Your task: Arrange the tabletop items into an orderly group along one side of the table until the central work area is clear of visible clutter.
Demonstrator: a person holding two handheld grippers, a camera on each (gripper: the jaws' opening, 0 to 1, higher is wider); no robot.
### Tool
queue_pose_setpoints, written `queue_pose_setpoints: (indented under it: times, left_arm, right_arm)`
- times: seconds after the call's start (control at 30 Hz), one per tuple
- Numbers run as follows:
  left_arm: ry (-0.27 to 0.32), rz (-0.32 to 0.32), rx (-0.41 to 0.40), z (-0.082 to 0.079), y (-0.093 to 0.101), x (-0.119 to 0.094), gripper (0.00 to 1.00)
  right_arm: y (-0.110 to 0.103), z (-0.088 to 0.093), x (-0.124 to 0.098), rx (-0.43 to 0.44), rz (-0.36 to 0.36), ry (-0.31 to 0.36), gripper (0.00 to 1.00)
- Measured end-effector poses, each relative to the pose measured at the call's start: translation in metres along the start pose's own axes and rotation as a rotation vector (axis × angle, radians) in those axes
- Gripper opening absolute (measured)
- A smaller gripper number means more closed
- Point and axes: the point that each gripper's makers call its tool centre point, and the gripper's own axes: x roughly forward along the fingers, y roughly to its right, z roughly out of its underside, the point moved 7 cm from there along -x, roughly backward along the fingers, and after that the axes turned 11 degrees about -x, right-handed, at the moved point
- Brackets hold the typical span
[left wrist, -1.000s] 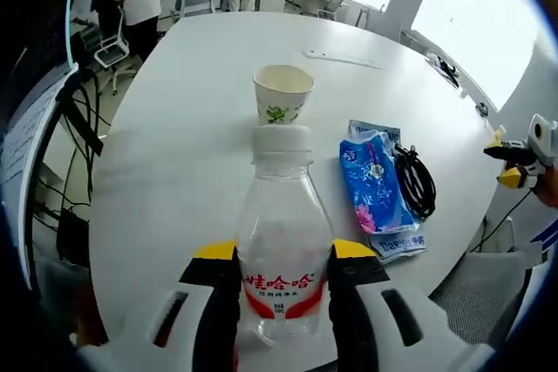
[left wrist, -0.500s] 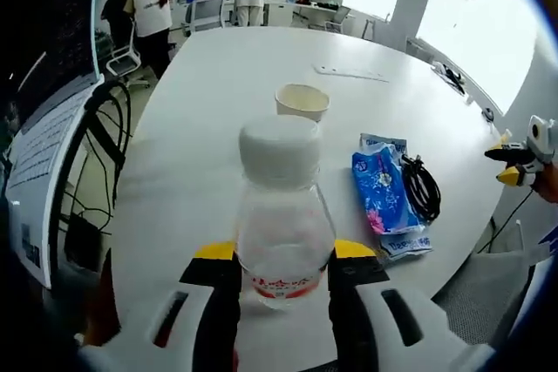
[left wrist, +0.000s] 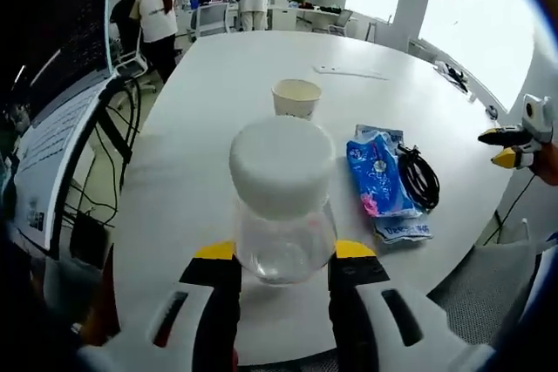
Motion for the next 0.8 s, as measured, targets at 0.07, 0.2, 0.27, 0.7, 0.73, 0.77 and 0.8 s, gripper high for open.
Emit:
queue_pose_setpoints:
  times: [0.07, 0.2, 0.27, 0.7, 0.73, 0.77, 0.8]
  left_arm:
    - [0.009, -0.004, 0.006, 0.004, 0.002, -0.001, 0.37]
    - [0.044, -0.011, 0.053, 0.010, 0.005, -0.003, 0.38]
    - [0.053, -0.015, 0.066, 0.012, 0.007, -0.003, 0.38]
    - [0.086, -0.048, 0.038, 0.013, 0.007, 0.000, 0.38]
    - [0.088, -0.049, 0.035, 0.014, 0.007, 0.000, 0.38]
    - [0.091, -0.050, 0.031, 0.014, 0.007, 0.001, 0.37]
    - [0.093, -0.051, 0.017, 0.015, 0.007, 0.001, 0.37]
  right_arm:
    - [0.001, -0.003, 0.001, -0.005, -0.003, 0.001, 0.46]
    - [0.003, -0.006, 0.005, -0.006, -0.006, -0.001, 0.46]
    - [0.002, -0.008, 0.007, -0.007, -0.008, 0.000, 0.46]
    - [-0.003, -0.007, 0.013, 0.010, -0.016, -0.002, 0.46]
    - [-0.003, -0.006, 0.013, 0.014, -0.016, -0.002, 0.46]
    - [-0.003, -0.005, 0.013, 0.016, -0.015, -0.002, 0.46]
    - [-0.003, -0.005, 0.013, 0.019, -0.015, -0.002, 0.46]
